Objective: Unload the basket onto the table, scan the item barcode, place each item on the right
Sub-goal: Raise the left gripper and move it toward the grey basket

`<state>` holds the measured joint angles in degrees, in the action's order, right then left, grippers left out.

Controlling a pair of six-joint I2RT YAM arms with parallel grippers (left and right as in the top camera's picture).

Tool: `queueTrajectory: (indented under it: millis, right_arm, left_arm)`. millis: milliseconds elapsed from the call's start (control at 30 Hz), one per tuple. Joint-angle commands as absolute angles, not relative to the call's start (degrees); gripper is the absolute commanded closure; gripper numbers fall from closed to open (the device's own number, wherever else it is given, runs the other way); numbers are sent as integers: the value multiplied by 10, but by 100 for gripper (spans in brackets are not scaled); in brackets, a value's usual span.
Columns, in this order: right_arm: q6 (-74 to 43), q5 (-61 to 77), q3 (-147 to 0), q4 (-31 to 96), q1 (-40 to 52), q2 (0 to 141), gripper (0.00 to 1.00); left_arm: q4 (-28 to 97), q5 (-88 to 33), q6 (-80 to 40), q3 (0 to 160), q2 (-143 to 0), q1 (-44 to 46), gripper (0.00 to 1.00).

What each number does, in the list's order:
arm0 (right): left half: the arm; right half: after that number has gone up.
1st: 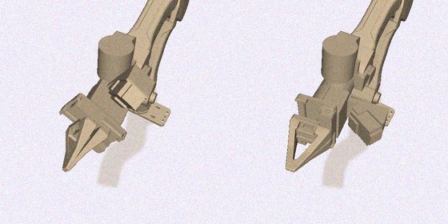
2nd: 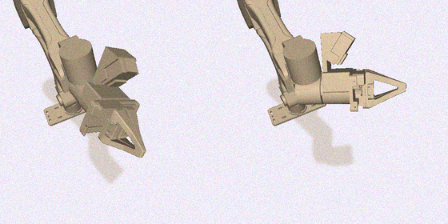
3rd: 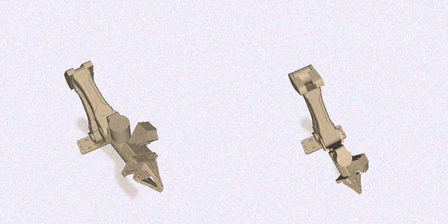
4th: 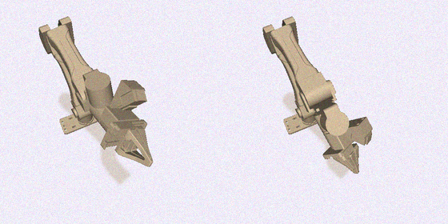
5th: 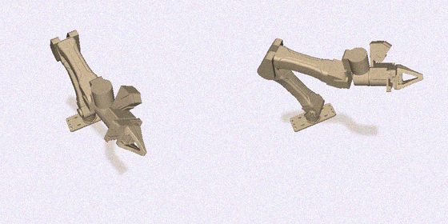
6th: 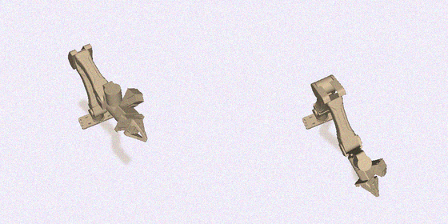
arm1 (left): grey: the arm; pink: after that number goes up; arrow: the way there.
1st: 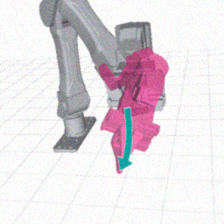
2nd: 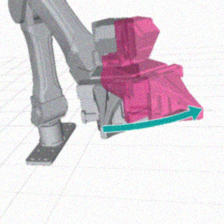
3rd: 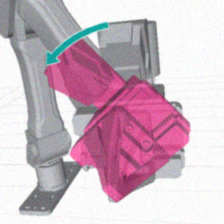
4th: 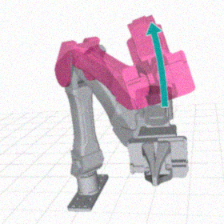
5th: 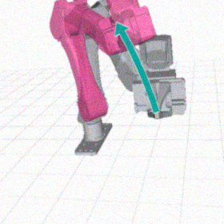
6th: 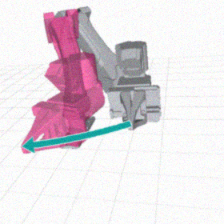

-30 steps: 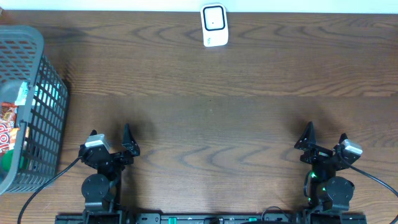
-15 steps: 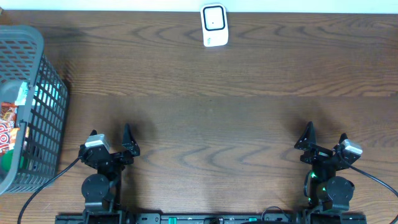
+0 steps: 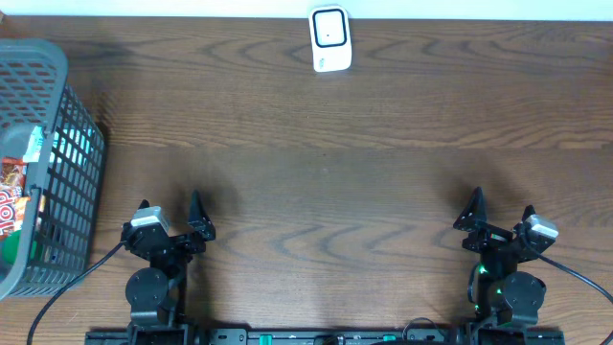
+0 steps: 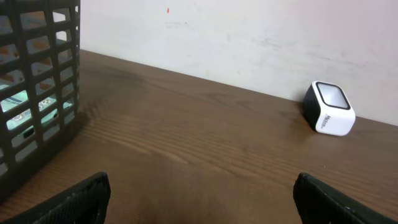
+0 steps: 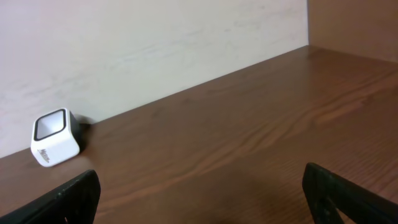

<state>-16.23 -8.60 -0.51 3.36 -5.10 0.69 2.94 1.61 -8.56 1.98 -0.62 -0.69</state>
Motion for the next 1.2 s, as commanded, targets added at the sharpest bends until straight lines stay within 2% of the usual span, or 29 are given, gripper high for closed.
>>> queueTrajectory:
  millis: [0, 1033, 1167]
  right_arm:
    - [-157, -85, -3, 34, -46, 4, 1]
    - [-157, -85, -3, 34, -46, 4, 1]
    - [-157, -85, -3, 34, -46, 4, 1]
  left_arm:
    - [41, 13, -76, 2, -3, -7, 6]
    - [41, 13, -76, 2, -3, -7, 6]
    - [0, 56, -84, 3, -3, -7, 6]
